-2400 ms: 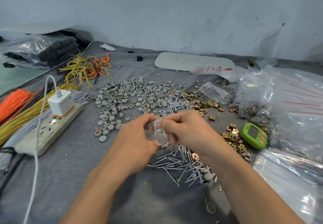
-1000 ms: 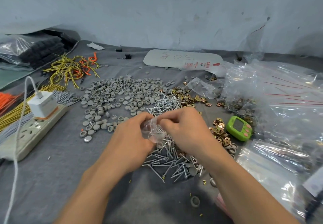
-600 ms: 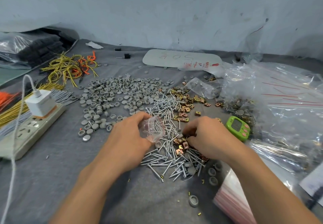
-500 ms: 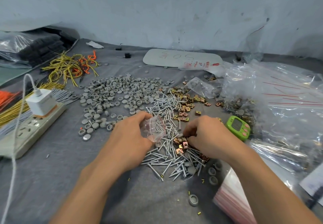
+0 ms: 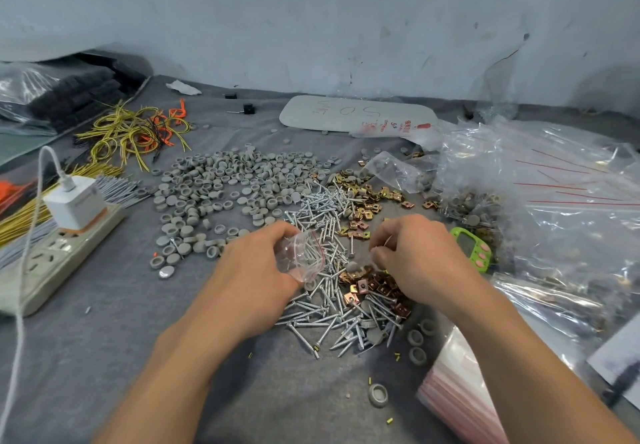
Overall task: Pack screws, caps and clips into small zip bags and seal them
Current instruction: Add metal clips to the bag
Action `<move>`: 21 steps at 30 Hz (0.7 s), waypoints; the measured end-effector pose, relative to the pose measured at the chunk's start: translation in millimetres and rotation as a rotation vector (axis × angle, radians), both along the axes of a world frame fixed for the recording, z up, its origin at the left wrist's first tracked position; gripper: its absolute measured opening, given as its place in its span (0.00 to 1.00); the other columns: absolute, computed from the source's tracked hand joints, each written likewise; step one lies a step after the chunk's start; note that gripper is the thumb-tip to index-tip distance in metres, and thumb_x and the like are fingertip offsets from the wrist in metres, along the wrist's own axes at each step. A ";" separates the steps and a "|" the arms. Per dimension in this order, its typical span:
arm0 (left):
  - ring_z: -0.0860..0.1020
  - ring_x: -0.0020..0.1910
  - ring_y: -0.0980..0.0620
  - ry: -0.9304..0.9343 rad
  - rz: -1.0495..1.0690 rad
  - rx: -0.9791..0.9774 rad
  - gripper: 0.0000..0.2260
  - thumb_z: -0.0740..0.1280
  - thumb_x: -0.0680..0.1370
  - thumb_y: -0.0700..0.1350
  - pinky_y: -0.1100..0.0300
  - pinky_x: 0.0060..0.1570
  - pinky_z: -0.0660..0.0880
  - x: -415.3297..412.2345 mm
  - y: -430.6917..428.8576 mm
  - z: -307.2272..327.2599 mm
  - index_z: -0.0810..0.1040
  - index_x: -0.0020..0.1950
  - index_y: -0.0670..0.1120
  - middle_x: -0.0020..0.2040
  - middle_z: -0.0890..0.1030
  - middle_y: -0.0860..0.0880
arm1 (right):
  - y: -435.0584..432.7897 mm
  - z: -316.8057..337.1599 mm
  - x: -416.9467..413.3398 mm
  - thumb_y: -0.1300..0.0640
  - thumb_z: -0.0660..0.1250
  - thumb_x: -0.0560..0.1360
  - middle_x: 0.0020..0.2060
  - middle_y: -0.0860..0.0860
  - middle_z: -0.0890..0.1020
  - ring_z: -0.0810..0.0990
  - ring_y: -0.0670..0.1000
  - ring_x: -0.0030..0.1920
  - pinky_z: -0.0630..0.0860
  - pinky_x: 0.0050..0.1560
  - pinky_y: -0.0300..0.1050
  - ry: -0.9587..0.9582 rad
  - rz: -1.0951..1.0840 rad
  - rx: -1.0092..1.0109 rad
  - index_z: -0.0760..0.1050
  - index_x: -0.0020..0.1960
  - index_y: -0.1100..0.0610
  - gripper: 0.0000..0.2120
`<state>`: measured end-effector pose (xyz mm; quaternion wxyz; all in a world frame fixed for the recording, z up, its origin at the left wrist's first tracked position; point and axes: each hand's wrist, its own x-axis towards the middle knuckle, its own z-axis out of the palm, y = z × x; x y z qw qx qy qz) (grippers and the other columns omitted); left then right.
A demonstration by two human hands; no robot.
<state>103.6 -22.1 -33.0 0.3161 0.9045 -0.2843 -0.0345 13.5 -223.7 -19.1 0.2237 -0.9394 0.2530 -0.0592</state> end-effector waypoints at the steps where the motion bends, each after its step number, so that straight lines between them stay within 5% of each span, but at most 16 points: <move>1: 0.74 0.46 0.65 0.002 -0.002 0.001 0.14 0.76 0.74 0.57 0.70 0.39 0.64 -0.3 -0.1 0.1 0.77 0.57 0.62 0.48 0.80 0.63 | -0.9 -1.4 0.7 0.53 0.70 0.78 0.41 0.46 0.85 0.82 0.49 0.42 0.81 0.48 0.48 -0.002 0.004 0.007 0.78 0.39 0.46 0.10; 6: 0.75 0.47 0.65 0.008 -0.002 -0.007 0.14 0.76 0.74 0.58 0.69 0.40 0.66 -1.6 0.0 0.5 0.77 0.56 0.62 0.48 0.80 0.63 | -1.4 -0.4 0.6 0.58 0.68 0.80 0.33 0.44 0.85 0.80 0.44 0.32 0.76 0.37 0.43 -0.195 0.051 0.203 0.79 0.41 0.46 0.10; 10: 0.75 0.45 0.66 0.010 0.000 -0.005 0.13 0.76 0.74 0.58 0.69 0.37 0.65 -2.6 -0.4 0.5 0.77 0.55 0.62 0.47 0.80 0.64 | 4.5 2.2 0.2 0.63 0.65 0.80 0.32 0.50 0.85 0.79 0.47 0.31 0.79 0.41 0.50 -0.274 0.084 0.509 0.83 0.46 0.52 0.11; 14: 0.75 0.43 0.66 0.013 0.000 -0.008 0.14 0.76 0.73 0.58 0.69 0.37 0.65 -2.2 -1.1 0.1 0.77 0.55 0.62 0.46 0.80 0.65 | 8.8 1.1 2.0 0.65 0.60 0.83 0.35 0.54 0.85 0.80 0.51 0.33 0.76 0.37 0.46 -0.271 0.094 0.745 0.81 0.51 0.58 0.11; 21: 0.75 0.42 0.68 -0.004 0.005 -0.013 0.14 0.77 0.73 0.58 0.70 0.36 0.64 -0.9 -0.3 -0.5 0.77 0.55 0.62 0.44 0.80 0.65 | 12.7 -1.7 3.4 0.66 0.54 0.85 0.39 0.55 0.87 0.84 0.52 0.33 0.74 0.34 0.44 -0.187 0.126 0.701 0.76 0.53 0.57 0.13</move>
